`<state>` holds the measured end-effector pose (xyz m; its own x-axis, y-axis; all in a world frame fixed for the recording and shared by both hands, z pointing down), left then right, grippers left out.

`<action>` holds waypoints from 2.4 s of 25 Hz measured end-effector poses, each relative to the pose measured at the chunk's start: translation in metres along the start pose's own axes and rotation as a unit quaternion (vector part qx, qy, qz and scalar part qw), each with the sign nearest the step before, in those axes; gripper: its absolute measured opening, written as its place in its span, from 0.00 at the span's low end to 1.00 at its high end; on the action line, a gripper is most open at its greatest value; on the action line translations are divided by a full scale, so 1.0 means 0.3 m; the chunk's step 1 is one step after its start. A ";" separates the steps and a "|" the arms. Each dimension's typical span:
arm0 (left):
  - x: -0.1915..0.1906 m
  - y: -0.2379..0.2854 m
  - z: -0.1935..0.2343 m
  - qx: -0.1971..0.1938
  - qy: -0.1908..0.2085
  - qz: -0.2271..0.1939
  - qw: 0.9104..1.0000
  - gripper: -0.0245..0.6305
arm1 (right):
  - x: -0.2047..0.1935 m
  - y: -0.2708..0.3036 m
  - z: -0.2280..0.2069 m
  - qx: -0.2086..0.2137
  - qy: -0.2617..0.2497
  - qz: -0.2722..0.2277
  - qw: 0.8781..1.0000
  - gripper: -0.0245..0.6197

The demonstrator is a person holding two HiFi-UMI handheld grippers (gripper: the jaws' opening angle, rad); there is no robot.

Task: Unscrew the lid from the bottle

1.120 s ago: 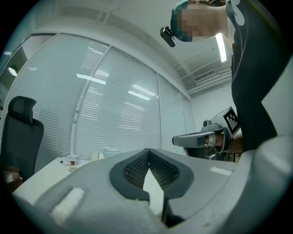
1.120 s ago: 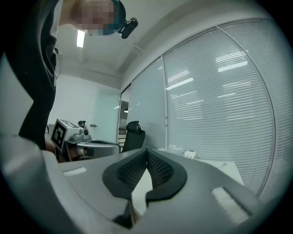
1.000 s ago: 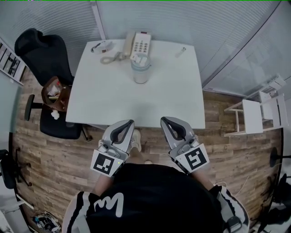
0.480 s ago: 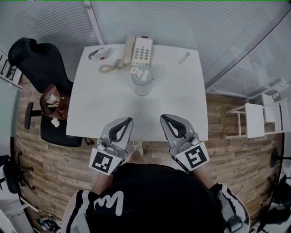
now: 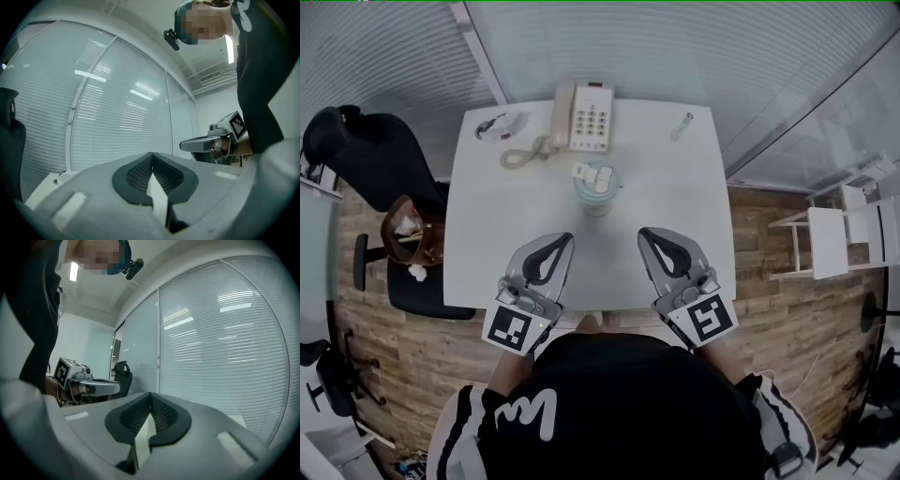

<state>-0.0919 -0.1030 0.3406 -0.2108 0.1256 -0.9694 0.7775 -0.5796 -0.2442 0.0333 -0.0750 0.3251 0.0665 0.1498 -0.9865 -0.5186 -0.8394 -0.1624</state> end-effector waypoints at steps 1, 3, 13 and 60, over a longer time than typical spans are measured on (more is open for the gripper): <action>-0.001 0.008 0.015 -0.001 0.000 0.000 1.000 0.04 | -0.003 0.014 -0.007 -0.002 0.000 0.000 1.000 0.04; -0.005 0.023 0.048 -0.004 -0.001 0.001 1.000 0.04 | -0.010 0.041 -0.019 -0.007 -0.001 0.000 1.000 0.04; -0.024 0.108 0.163 -0.029 -0.010 0.001 1.000 0.04 | -0.021 0.136 -0.098 -0.033 -0.003 -0.004 0.999 0.04; -0.480 0.192 0.165 -0.101 0.001 0.131 0.986 0.62 | -0.281 0.285 -0.153 0.208 0.025 0.045 0.977 0.68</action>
<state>-0.0461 -0.1944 0.4675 0.0143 -0.0065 -0.9999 0.9076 -0.4196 0.0157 0.0226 -0.1833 0.3933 0.0413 0.0516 -0.9978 -0.8255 -0.5608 -0.0631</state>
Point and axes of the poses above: the fingertips, and each gripper's own axes: y forward along the fingers, z to its left, x out of its top, the point moved 2 cm from there along -y, backward along the fingers, and after that the axes turned 13 degrees about -z, right-handed, at the moved point
